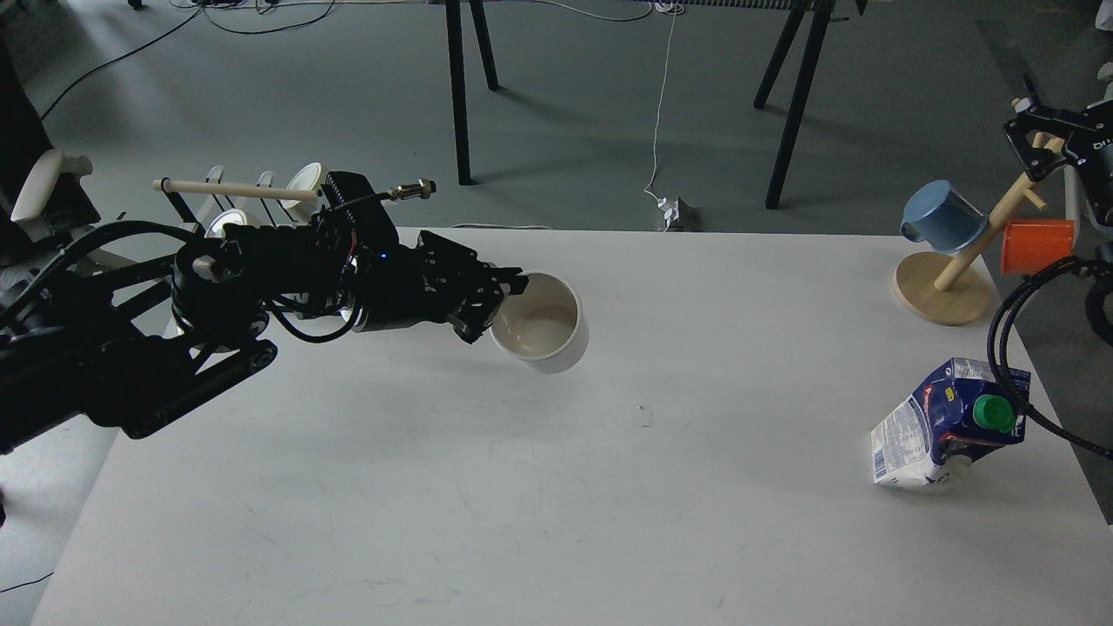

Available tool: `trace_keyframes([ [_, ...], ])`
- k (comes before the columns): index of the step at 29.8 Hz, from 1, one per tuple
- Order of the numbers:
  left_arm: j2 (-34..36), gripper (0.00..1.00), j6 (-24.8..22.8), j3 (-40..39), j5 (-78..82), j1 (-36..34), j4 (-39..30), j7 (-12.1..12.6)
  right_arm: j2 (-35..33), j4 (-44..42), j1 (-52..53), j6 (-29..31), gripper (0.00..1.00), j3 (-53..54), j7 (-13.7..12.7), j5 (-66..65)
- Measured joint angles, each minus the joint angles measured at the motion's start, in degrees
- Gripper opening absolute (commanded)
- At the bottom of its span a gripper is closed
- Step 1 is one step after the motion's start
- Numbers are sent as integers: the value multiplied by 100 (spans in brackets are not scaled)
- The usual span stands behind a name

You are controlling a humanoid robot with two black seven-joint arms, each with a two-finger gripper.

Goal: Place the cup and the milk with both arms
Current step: 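Carry the white mug toward the table center and lower it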

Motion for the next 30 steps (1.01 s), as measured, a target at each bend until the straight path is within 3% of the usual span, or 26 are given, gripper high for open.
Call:
trace_keyframes([
  [6,-807,2,-316,234,378,63,345,18,-76,2,-86,0,99,44,0,1],
  [18,-2124,3,-361,430,388,76,1586,12,-86,3,-218,0,99,127,9,1],
  [30,-2384,8,-371,726,388,152,1789,6,-163,3,-274,0,99,192,9,1],
])
